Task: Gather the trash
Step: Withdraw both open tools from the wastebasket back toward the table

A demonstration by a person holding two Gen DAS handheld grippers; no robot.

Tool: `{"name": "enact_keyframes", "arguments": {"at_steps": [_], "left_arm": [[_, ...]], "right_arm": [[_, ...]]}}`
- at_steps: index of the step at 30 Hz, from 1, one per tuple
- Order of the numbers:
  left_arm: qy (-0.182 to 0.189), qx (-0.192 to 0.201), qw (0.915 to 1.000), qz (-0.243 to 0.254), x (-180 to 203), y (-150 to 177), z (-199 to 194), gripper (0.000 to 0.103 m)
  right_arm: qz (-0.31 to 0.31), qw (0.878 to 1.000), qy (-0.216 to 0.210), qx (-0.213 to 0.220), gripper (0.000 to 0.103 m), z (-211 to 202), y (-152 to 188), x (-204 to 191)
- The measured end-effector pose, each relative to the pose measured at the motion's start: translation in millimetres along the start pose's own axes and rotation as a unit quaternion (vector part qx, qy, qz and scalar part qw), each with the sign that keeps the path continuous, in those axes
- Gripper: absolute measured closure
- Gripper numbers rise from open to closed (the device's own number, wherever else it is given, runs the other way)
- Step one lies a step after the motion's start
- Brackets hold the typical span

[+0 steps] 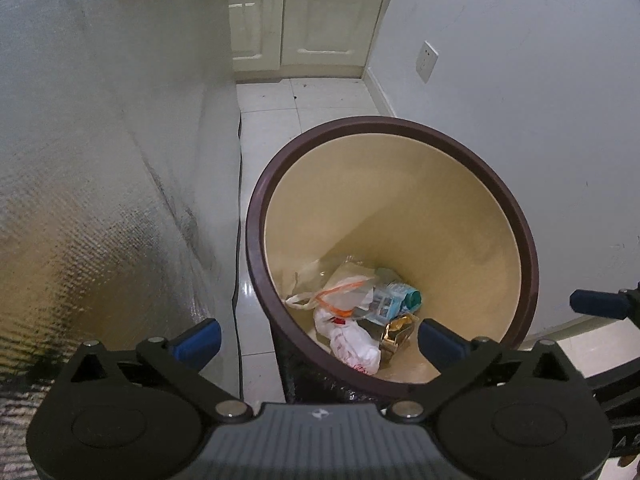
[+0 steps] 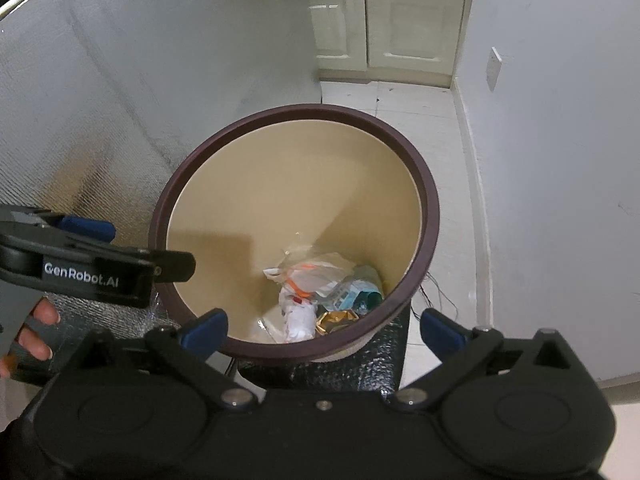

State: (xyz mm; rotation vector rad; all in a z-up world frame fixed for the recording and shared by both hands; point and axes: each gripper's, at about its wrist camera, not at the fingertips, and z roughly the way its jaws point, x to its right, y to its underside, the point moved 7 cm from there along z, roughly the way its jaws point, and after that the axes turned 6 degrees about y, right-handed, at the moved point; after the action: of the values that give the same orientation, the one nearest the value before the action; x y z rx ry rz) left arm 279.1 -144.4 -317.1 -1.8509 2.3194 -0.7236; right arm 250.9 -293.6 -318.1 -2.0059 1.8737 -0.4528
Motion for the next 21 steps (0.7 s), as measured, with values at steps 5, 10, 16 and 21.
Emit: {"name": "enact_keyframes", "arguments": {"at_steps": [5,10,16,21], "left_arm": [[-0.004,0.003,1.0000,0.001,-1.0,5.1,-8.6,0.000],[-0.010,-0.002,0.9999,0.005,-1.8,11.8,-17.1,0.000],[-0.024,-0.015,0.9996,0.001,-5.4,17.7,-23.5,0.000],[-0.021,-0.013,0.9997,0.000,-4.8,20.2,-33.3,0.000]], "right_arm": [[0.007,1.000,0.013,0.002,0.000,-4.1,3.8,4.6],[0.020,1.000,0.017,-0.001,0.000,-9.8,4.2,8.1],[0.013,0.999,0.041,-0.012,0.000,-16.5,-0.5,6.0],[0.016,0.999,0.046,-0.018,0.000,-23.4,-1.5,4.2]]}}
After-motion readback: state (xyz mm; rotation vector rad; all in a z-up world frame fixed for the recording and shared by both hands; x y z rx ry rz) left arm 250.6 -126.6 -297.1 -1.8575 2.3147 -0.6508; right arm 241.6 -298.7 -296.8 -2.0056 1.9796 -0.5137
